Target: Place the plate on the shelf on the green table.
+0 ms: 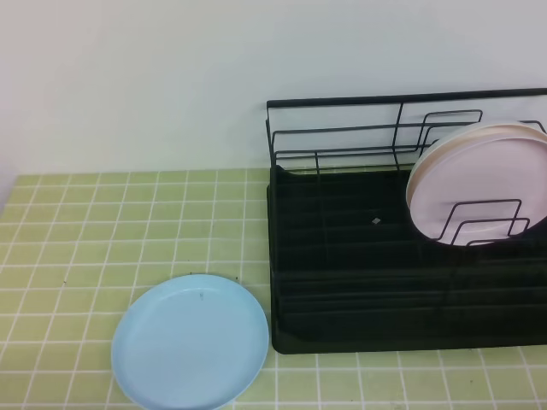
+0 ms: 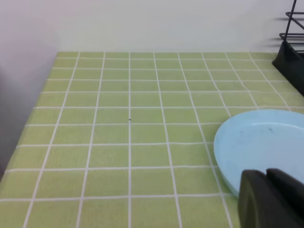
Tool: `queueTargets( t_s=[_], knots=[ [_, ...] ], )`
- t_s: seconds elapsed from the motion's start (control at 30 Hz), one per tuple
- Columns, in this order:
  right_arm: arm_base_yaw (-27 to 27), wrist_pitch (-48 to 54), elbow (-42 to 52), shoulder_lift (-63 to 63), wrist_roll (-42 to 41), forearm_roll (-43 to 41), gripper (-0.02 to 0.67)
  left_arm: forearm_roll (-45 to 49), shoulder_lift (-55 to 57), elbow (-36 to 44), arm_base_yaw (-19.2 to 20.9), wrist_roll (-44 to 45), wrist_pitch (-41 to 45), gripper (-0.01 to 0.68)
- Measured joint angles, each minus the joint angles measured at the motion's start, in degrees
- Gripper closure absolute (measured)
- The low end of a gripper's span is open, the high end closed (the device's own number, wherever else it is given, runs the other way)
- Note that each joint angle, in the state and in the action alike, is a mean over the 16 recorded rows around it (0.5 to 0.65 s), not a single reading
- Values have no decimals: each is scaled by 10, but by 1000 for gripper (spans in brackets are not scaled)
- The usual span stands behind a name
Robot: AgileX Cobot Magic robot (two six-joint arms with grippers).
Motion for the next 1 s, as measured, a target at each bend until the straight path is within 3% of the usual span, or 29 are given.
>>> queueTargets(
  t_s=[0.47,0.7,1.0],
  knots=[
    [0,-3,-2,0,0,7,652,0,1,-1,0,1,-3,673],
    [0,-44,-5,0,4,51,652,-8,1,-1,0,1,-23,673],
    [0,-156,-8,0,10,137,652,-118,0,0,0,-3,-79,673]
  ],
)
